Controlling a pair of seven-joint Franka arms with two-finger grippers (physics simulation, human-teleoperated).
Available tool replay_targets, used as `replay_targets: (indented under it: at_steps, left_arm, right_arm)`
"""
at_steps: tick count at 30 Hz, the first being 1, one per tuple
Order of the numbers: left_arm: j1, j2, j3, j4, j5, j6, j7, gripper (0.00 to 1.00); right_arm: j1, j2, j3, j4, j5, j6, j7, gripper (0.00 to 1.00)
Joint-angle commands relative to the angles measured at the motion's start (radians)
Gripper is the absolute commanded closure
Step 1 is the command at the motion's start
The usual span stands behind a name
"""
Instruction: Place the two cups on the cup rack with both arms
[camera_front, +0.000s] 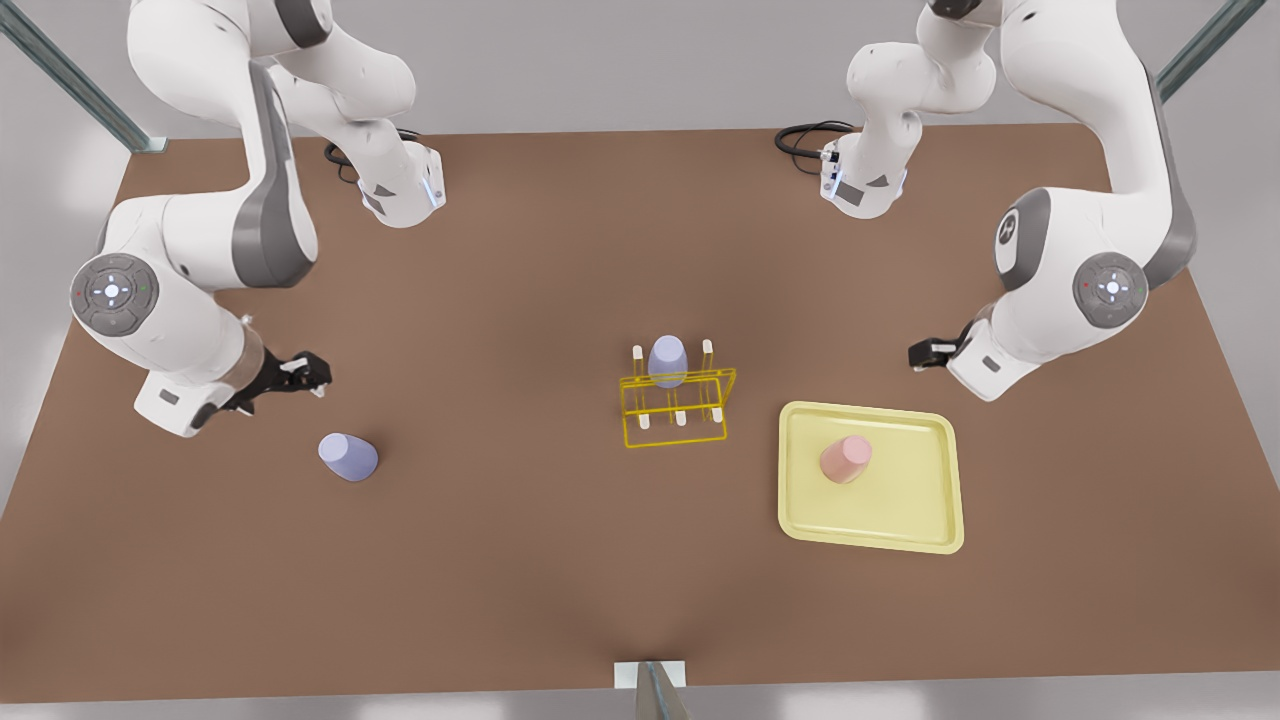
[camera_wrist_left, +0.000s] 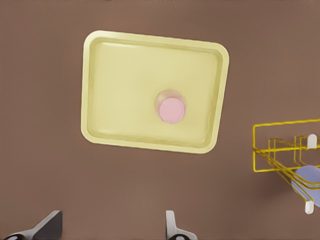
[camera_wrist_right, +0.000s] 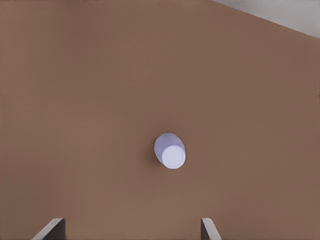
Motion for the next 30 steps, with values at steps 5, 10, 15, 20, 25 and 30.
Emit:
replay_targets:
  at_steps: [5,10,15,20,25,30]
  left_arm:
    - [-0.080,0.152,0.001,-0.134,-0.008,0.360,-0.048,0.00]
    - [-0.089,0.284,0.003,-0.139,-0.008,0.494,-0.045,0.00]
    - [-0.103,0.320,0.003,-0.194,-0.008,0.656,-0.046,0.00]
    - [-0.101,0.367,0.004,-0.194,-0.006,0.681,-0.045,0.00]
    - [-0.104,0.388,0.006,-0.191,-0.004,0.725,-0.045,0.00]
    - [-0.100,0.416,0.013,-0.191,-0.003,0.728,-0.043,0.00]
  right_arm:
    - [-0.066,0.110,0.000,-0.015,0.001,0.057,0.023,0.00]
    - [-0.178,0.294,0.002,-0.055,0.078,0.274,0.021,0.00]
    - [-0.167,0.292,0.009,-0.164,0.119,0.433,0.039,0.00]
    - [-0.149,0.271,0.008,-0.272,0.107,0.553,0.102,0.00]
    - [-0.149,0.242,0.008,-0.377,0.076,0.625,0.102,0.00]
    - [-0.150,0.214,0.008,-0.500,0.075,0.775,0.101,0.00]
